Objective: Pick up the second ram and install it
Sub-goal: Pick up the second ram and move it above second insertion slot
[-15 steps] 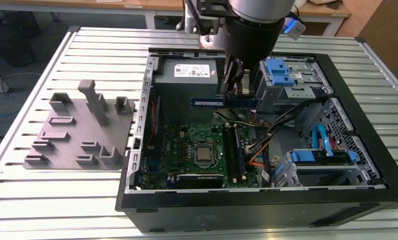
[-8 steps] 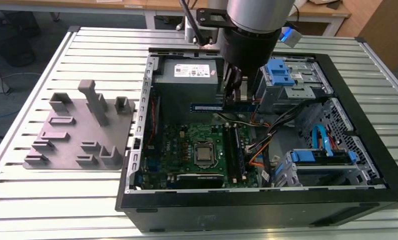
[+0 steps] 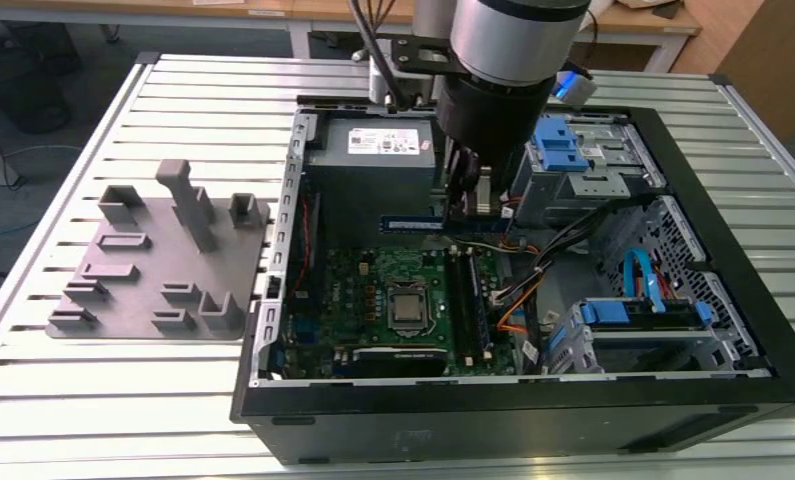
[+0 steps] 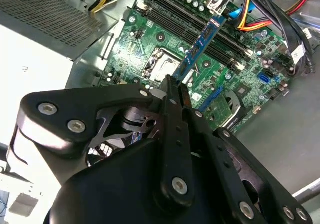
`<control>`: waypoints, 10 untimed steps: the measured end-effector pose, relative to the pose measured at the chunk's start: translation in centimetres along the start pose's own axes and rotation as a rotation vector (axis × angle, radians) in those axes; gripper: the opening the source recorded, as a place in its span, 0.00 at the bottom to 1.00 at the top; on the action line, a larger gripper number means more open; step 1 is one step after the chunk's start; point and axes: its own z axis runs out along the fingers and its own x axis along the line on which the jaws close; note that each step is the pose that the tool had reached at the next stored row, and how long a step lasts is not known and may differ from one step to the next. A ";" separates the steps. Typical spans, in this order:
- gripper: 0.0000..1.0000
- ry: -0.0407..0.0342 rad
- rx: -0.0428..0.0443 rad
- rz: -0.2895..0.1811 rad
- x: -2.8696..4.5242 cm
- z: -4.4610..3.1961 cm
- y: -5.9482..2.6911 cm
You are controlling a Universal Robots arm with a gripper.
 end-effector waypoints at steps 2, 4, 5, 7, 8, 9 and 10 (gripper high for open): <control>0.14 0.0000 0.0000 0.000 0.02 0.32 -0.01; 0.14 -0.0001 0.0001 0.000 0.04 0.64 -0.03; 0.14 0.0000 0.0001 0.000 0.05 0.79 -0.04; 0.14 -0.0001 0.0001 0.000 0.07 1.11 -0.05; 0.14 0.0000 0.0000 0.000 0.08 1.25 -0.06; 0.14 0.0000 0.0000 0.000 0.09 1.39 -0.07; 0.14 0.0000 0.0000 0.000 0.10 1.54 -0.07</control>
